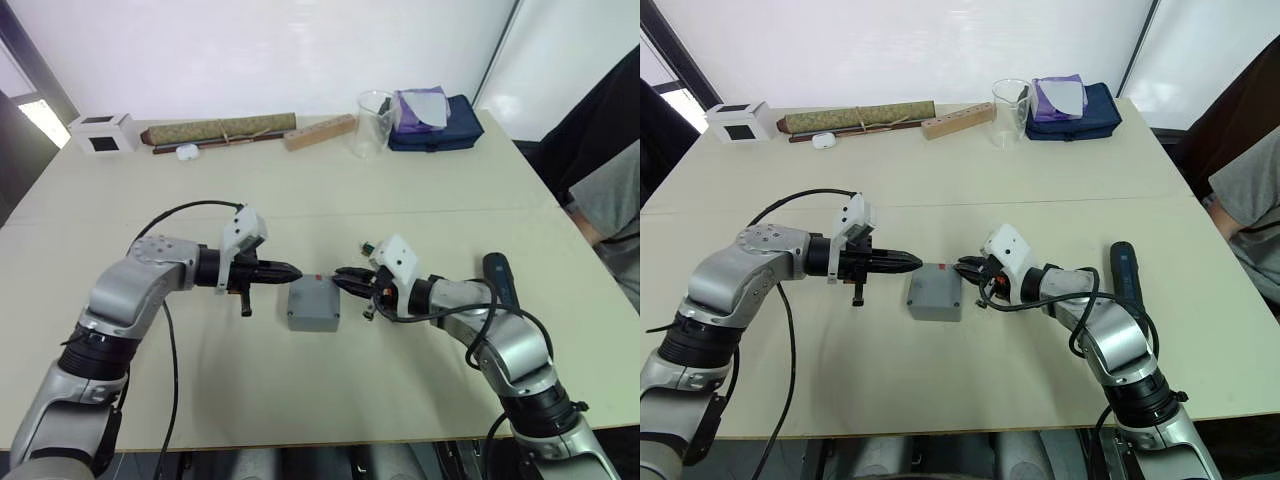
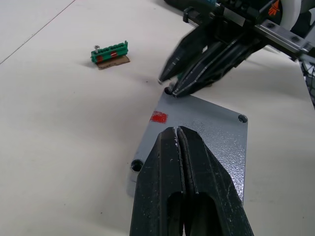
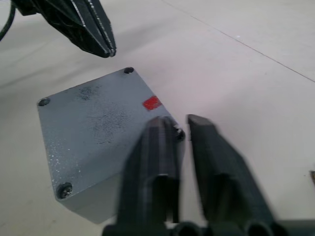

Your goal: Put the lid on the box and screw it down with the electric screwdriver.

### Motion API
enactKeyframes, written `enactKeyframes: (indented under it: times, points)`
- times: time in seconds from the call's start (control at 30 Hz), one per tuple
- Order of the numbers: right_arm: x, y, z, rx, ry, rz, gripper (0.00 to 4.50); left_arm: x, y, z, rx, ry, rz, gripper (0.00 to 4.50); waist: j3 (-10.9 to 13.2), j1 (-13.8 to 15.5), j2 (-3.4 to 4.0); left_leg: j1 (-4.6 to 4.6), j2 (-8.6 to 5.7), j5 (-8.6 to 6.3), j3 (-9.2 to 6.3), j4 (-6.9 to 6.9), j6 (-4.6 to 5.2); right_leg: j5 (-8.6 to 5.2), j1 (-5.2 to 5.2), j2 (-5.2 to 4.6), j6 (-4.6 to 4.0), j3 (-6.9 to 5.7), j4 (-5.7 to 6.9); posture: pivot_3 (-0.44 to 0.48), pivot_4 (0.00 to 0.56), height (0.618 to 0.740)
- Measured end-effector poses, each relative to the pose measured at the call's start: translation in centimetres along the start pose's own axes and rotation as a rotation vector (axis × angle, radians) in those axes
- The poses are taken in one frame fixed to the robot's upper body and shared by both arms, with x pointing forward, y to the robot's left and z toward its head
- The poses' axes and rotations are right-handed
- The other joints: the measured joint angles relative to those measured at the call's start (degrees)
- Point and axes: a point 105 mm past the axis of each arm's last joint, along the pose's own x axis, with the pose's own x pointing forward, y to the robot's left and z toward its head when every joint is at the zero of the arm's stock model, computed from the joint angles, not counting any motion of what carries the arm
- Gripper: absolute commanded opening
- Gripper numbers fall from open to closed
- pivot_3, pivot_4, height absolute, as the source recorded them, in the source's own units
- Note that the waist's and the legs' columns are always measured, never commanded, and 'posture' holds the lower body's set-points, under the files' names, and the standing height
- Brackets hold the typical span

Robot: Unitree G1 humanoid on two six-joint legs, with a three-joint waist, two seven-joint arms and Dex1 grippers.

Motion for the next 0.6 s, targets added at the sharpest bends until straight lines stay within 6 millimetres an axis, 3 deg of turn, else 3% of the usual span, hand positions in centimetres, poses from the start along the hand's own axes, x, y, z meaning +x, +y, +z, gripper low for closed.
enactKeyframes:
  times: [0.2, 0.23, 0.33, 0.47, 0.6]
  points:
    - [-0.5, -0.4, 0.0, 0.010, 0.012, -0.006, 4.27, 0.0, 0.0, 0.8, 0.000, -0.018, -0.007, 0.00, 0.00, -0.04, 0.00, 0.00, 0.00, 0.00, 0.00, 0.00, 0.00, 0.00, 0.00, 0.00, 0.00, 0.00, 0.00, 0.000, 0.150, 0.740]
    - [-0.7, -0.7, 0.3, 0.016, 0.008, -0.012, 4.46, 0.0, 0.0, 1.1, 0.003, -0.027, -0.006, 0.00, 0.00, -0.01, 0.00, 0.00, 0.00, 0.00, 0.00, 0.00, 0.00, 0.00, 0.00, 0.00, 0.00, 0.00, 0.00, 0.000, 0.150, 0.740]
    - [-1.5, -2.3, 1.8, 0.114, -0.050, -0.074, 4.46, 0.3, -0.2, 1.7, -0.002, -0.060, -0.021, 0.00, 0.00, 0.00, -0.01, -0.01, 0.00, 0.00, -0.01, 0.00, 0.00, 0.00, 0.00, 0.00, 0.00, 0.00, 0.02, 0.000, 0.150, 0.740]
    - [-5.1, -6.6, 5.3, 0.228, -0.071, -0.241, 4.46, 0.7, -0.9, 3.7, 0.062, -0.092, -0.069, 0.00, 0.02, 0.36, 0.03, -0.02, -0.03, 0.03, -0.03, 0.00, -0.06, 0.01, 0.01, -0.06, -0.01, -0.03, 0.03, 0.000, 0.150, 0.740]
    - [-11.9, -10.8, 4.5, 0.437, 0.182, -0.449, 4.46, 1.8, -2.5, 5.2, 0.173, -0.098, -0.174, 0.00, 0.01, 0.45, 0.01, -0.06, -0.16, 0.03, 0.01, -0.03, -0.05, 0.00, 0.03, -0.19, -0.01, 0.00, -0.10, 0.000, 0.150, 0.740]
